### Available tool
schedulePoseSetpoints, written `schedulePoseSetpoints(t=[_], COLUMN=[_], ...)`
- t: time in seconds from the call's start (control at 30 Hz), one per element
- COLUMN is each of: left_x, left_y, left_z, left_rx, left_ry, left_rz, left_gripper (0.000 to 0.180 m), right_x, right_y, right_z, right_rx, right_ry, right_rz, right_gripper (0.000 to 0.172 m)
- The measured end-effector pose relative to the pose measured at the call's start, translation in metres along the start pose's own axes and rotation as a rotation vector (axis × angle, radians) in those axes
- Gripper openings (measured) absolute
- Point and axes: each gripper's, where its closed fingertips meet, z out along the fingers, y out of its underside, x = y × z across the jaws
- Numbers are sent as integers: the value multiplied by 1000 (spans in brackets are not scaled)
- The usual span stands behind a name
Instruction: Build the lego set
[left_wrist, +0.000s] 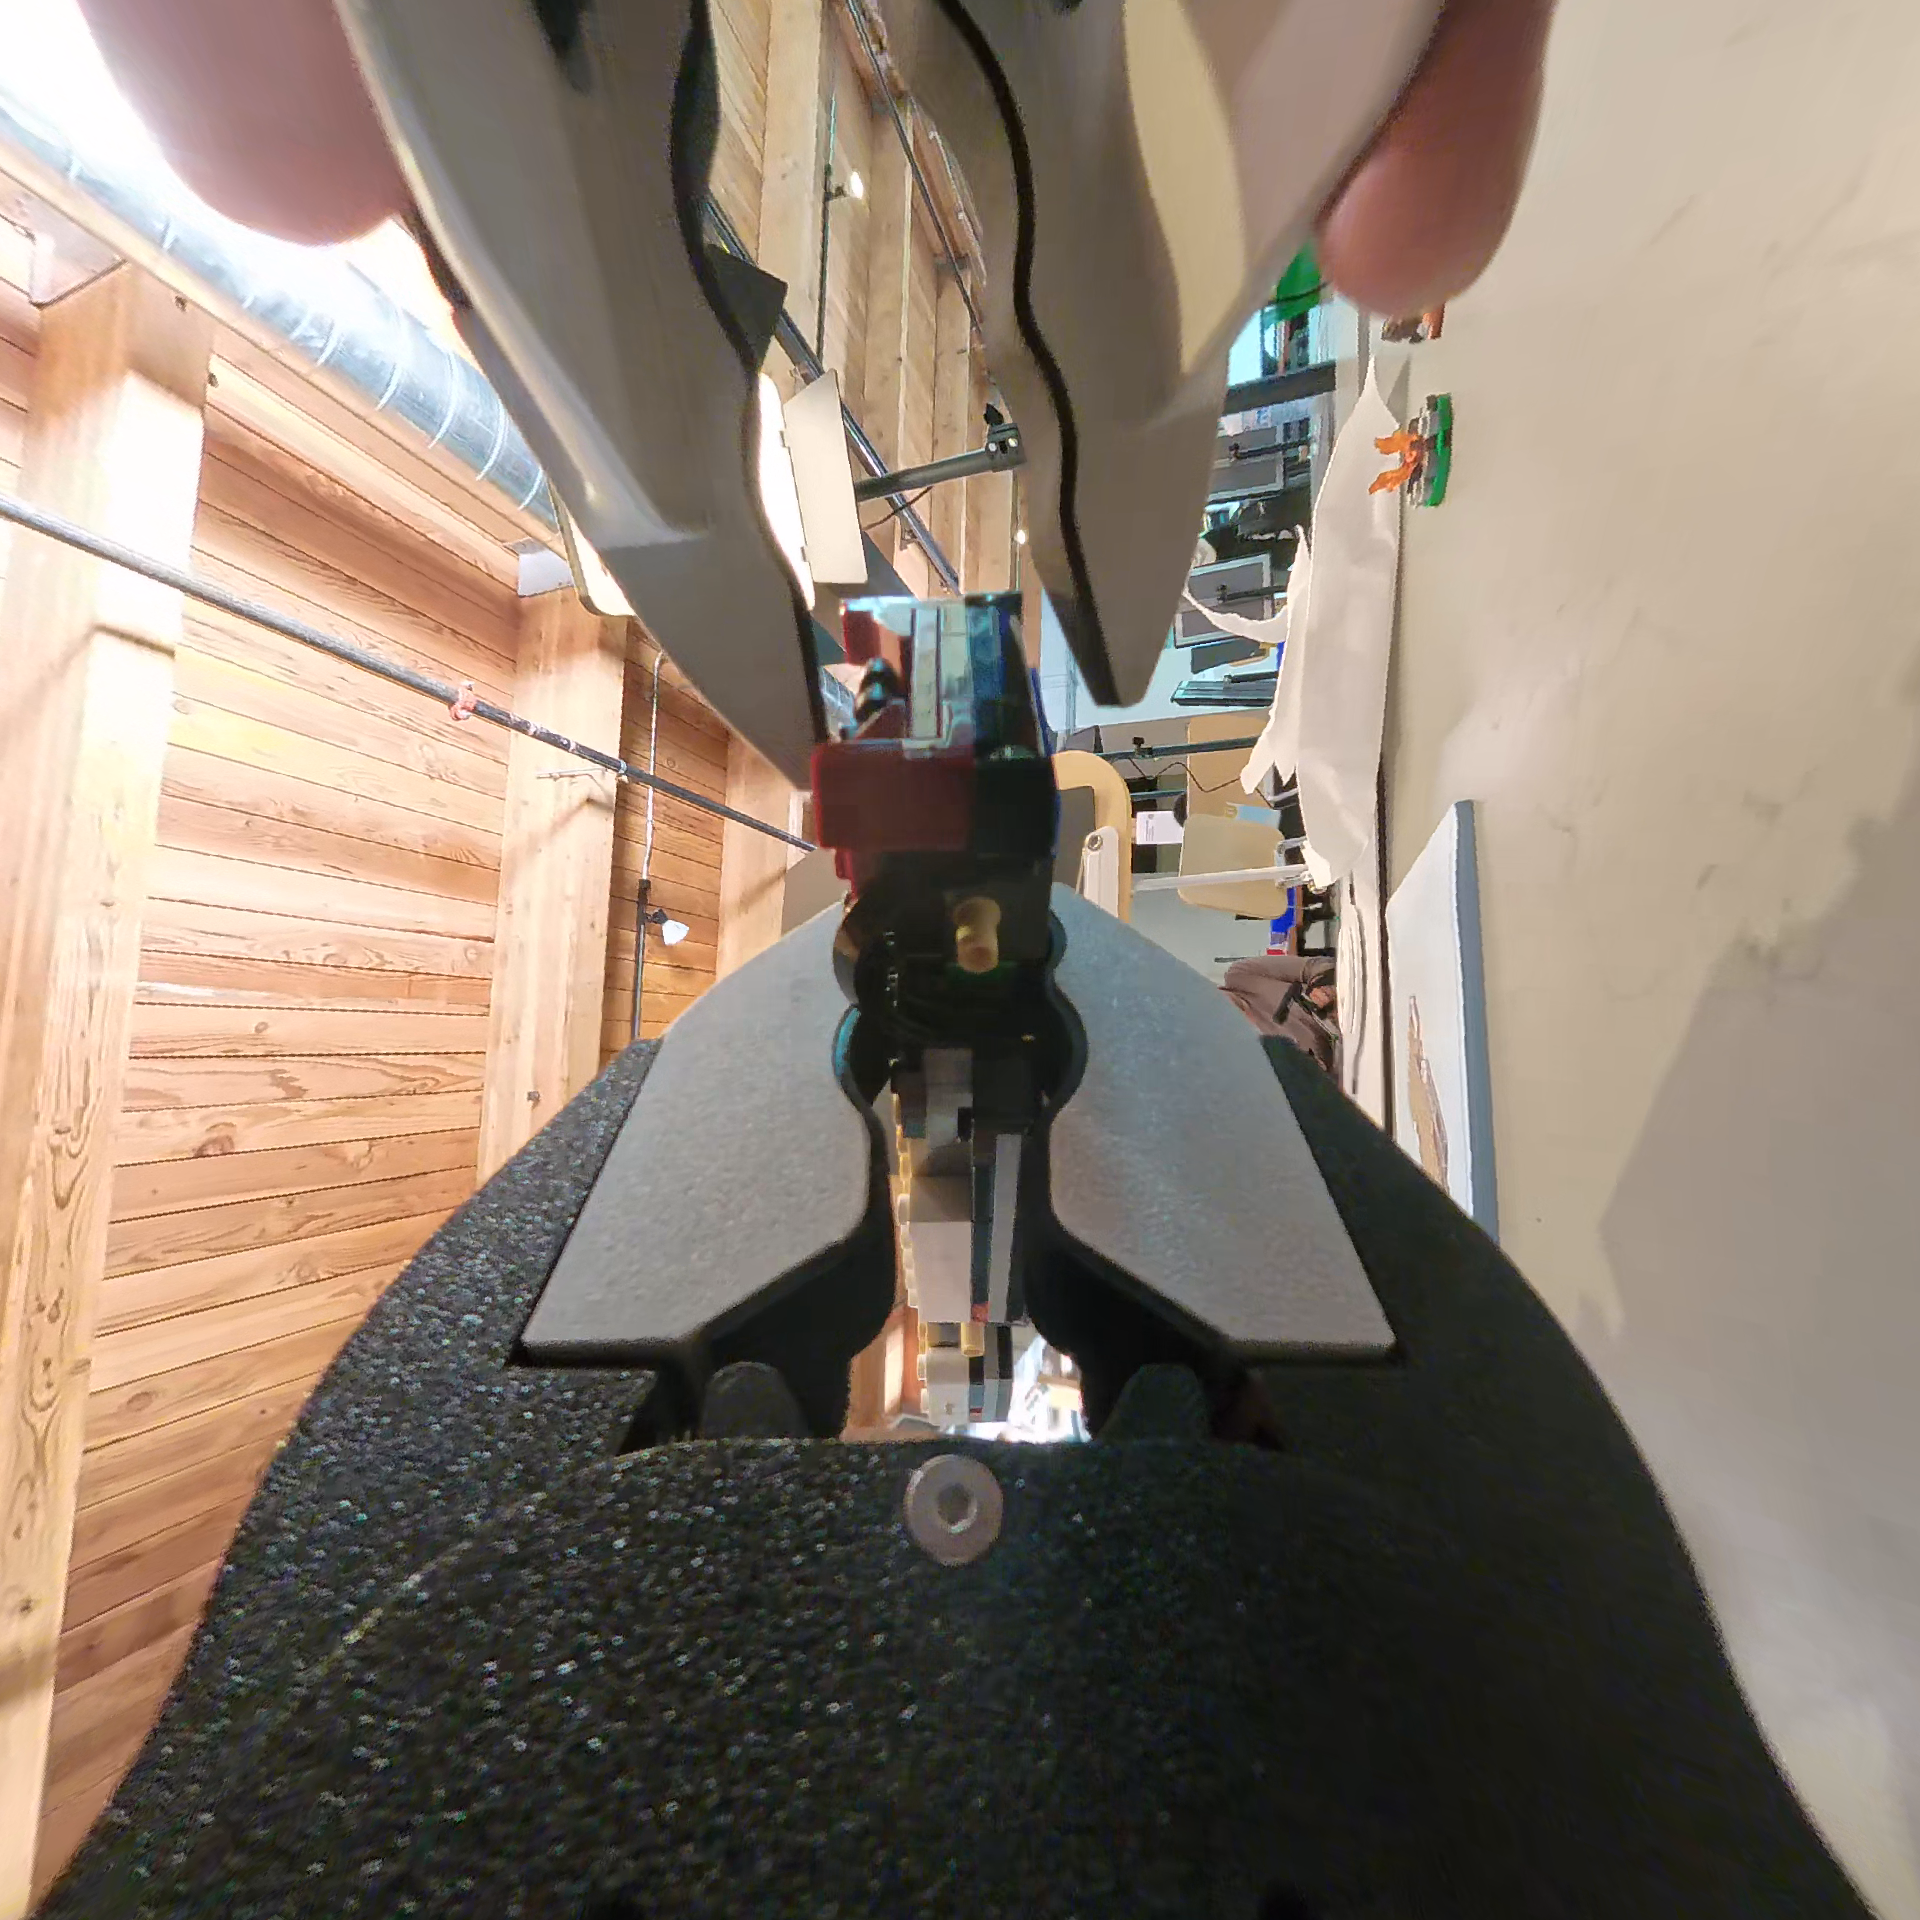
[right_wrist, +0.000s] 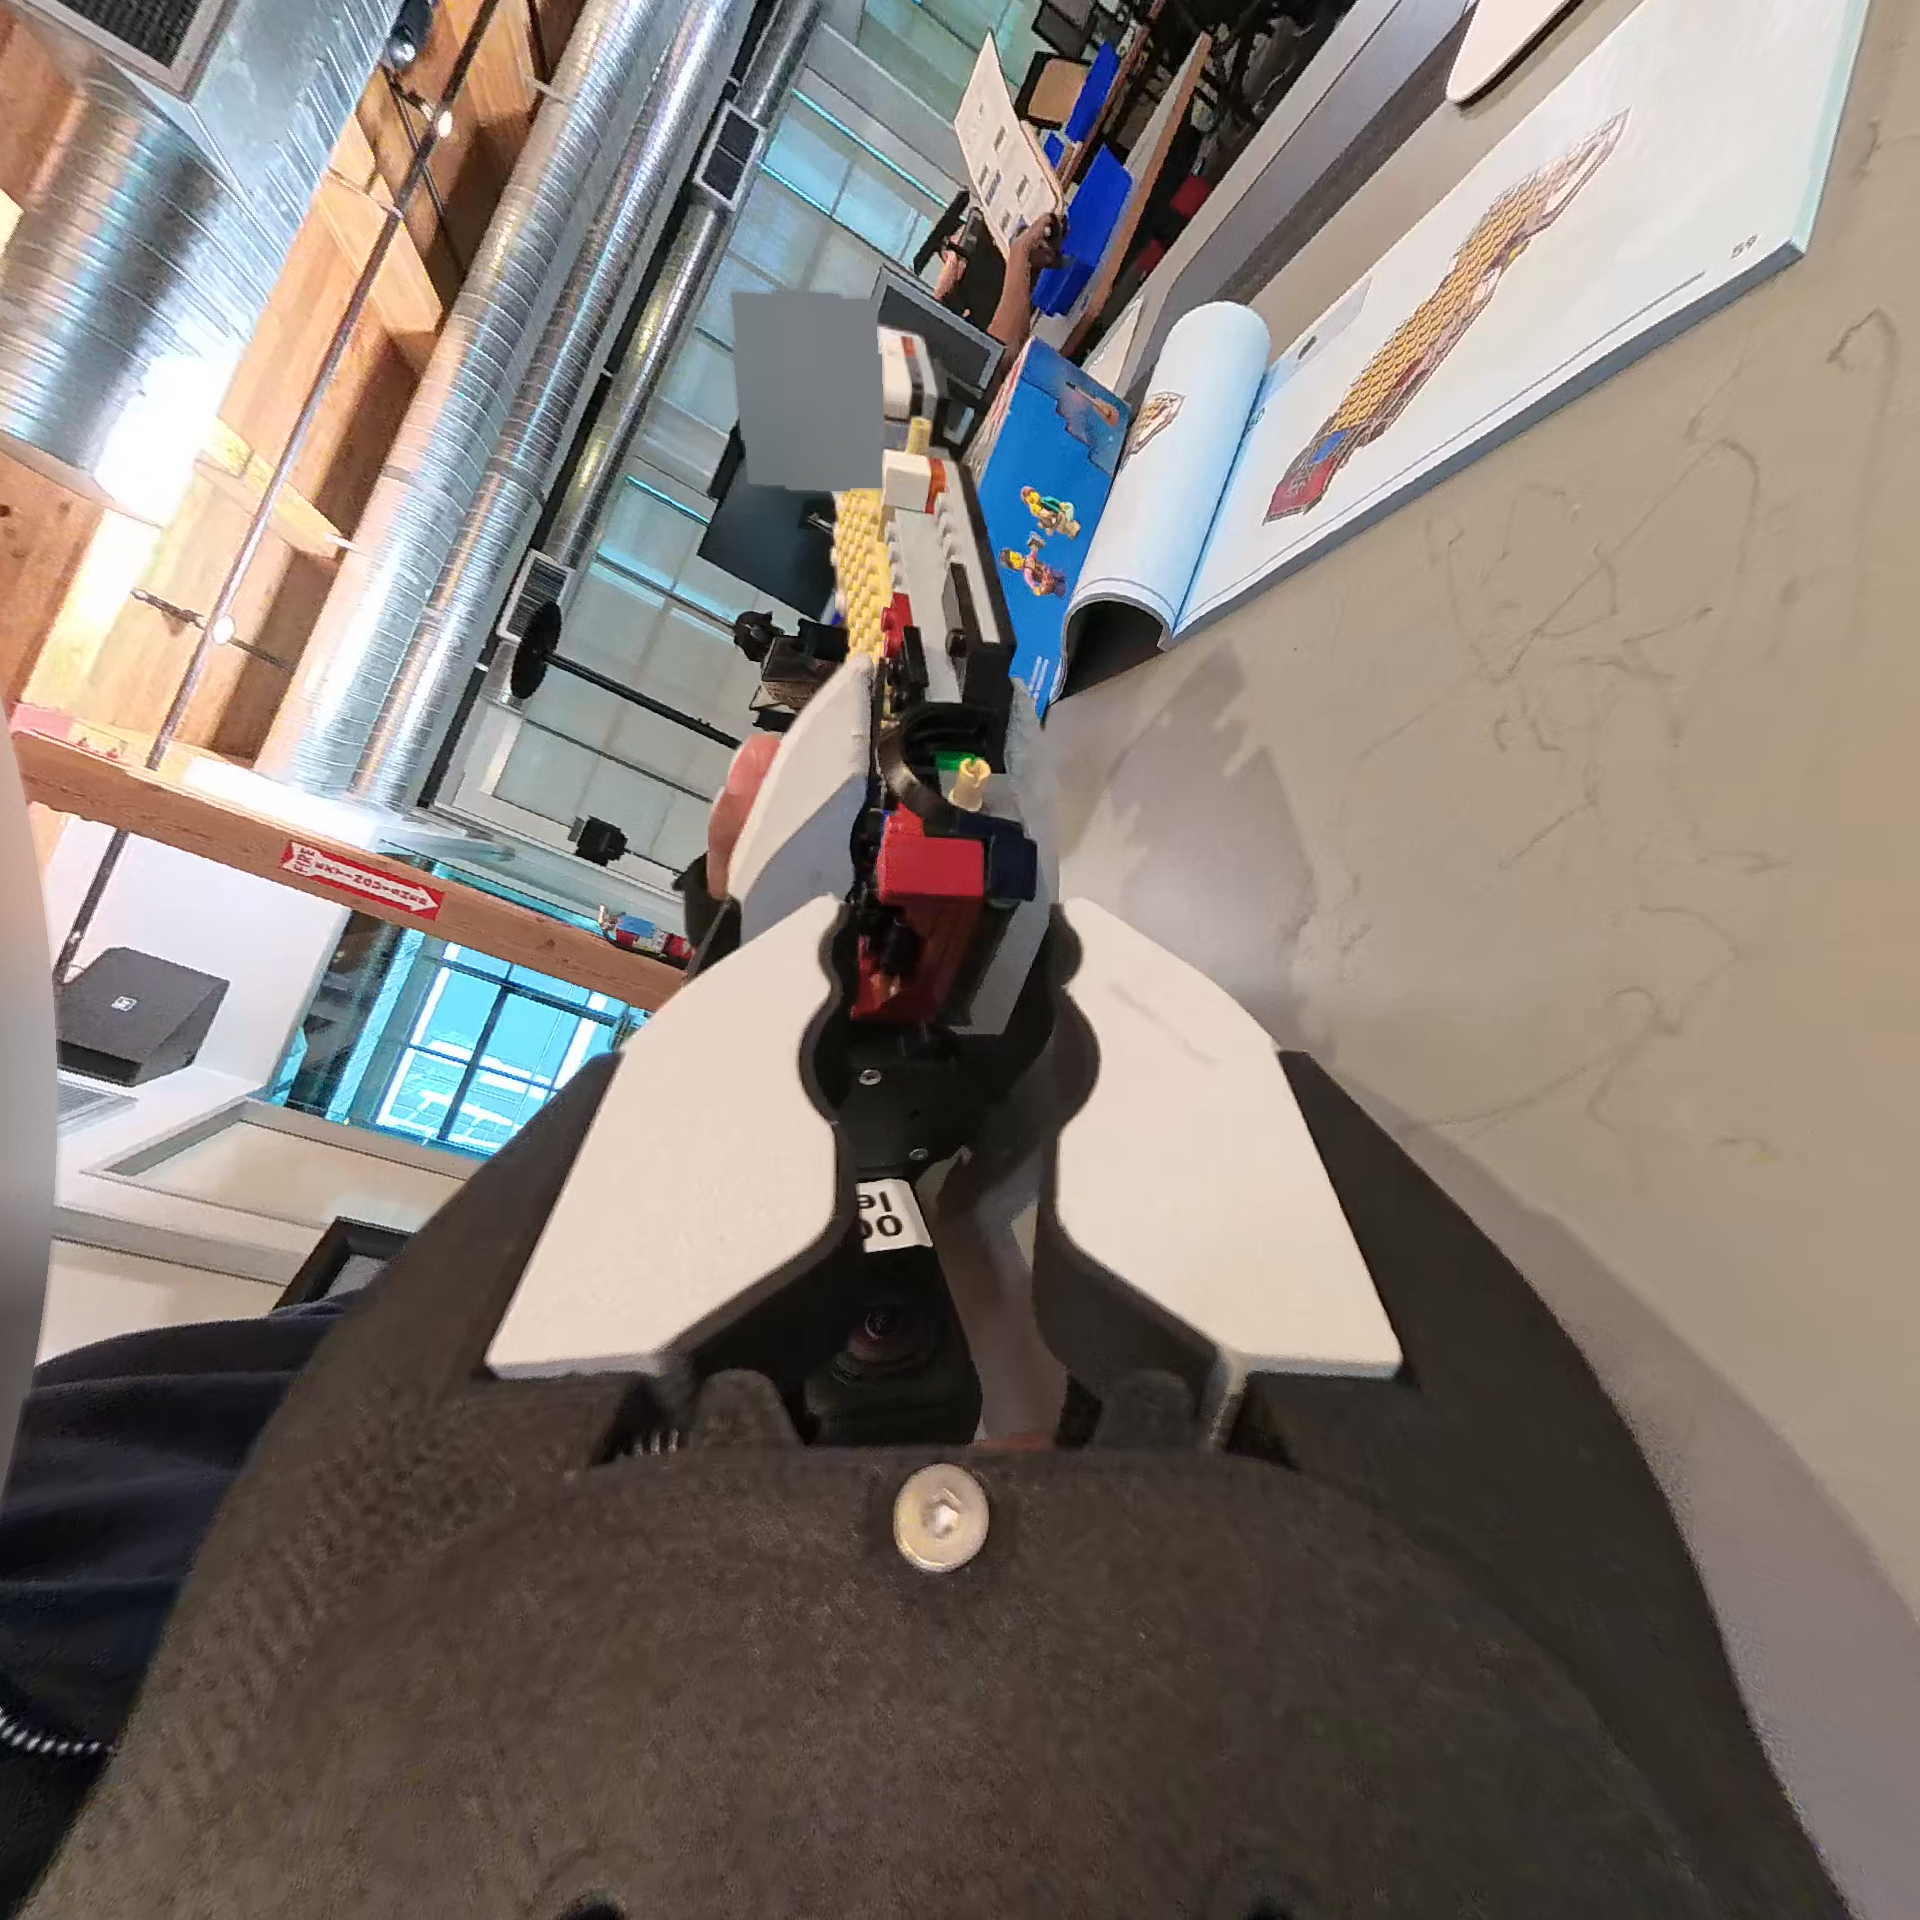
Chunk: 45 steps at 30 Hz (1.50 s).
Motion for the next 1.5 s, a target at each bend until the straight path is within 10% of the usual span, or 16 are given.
schedulePoseSetpoints(t=[1.5], left_x=[-15], left_y=[0], left_z=[-6], left_rx=[13], left_ry=[-51], left_rz=[25], left_gripper=[23], right_x=[-16], right_y=[4], right_z=[-1], right_rx=[74], right_ry=[-59], right_rz=[-24], right_gripper=[25])
